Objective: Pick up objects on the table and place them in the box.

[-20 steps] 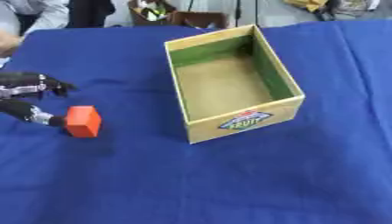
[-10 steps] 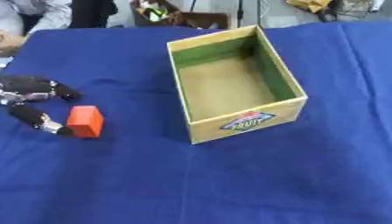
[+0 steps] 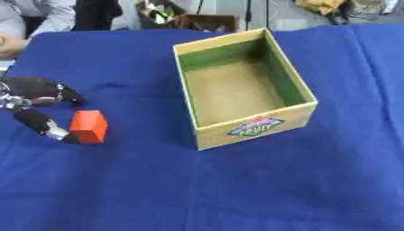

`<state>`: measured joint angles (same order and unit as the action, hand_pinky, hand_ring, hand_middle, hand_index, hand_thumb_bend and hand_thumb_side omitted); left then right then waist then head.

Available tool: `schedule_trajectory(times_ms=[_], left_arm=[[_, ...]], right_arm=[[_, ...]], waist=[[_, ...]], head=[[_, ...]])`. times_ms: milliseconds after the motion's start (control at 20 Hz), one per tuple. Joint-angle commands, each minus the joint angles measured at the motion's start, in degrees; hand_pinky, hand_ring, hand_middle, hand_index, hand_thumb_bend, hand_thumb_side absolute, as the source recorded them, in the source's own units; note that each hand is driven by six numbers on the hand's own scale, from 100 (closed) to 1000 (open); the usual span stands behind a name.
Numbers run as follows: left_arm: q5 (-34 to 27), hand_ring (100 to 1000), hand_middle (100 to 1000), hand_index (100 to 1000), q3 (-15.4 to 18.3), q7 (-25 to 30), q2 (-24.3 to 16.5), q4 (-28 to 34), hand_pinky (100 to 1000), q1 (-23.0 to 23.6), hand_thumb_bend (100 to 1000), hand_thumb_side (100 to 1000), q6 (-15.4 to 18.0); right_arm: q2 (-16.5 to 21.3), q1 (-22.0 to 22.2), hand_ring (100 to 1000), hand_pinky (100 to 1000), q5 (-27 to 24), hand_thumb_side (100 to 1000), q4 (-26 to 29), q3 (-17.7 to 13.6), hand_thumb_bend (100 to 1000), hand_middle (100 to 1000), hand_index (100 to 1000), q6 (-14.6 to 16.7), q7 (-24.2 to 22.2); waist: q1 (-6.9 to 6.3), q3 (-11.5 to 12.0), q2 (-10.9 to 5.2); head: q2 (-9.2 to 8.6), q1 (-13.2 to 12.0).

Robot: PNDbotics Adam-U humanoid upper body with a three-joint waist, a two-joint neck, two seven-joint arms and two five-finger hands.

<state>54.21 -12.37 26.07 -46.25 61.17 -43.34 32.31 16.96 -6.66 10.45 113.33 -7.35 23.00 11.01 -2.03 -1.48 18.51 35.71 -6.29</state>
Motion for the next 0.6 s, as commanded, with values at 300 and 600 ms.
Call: schedule_trajectory(times_ms=[300,600], left_arm=[[5.59,783,690,838,-0.39,-4.25,0.22,-0.73,617,-1.23,656,938,0.03],[5.53,678,549,584,-0.25,-6.44,0.32,-0.86,495,-1.41,310,830,-0.47]], right_arm=[[0.65,-0.63,727,794,-0.48,814,1.27,-0.04,100,567,716,-0.27,-0.24],[0.59,-0.57,727,795,-0.41,814,1.27,-0.05,100,566,716,-0.46,-0.28]], waist=[[-0.18,-0.19,-1.03],[-0.19,-0.16,-1.05]], head=[[-0.57,-0.57],[-0.46,-0.65]])
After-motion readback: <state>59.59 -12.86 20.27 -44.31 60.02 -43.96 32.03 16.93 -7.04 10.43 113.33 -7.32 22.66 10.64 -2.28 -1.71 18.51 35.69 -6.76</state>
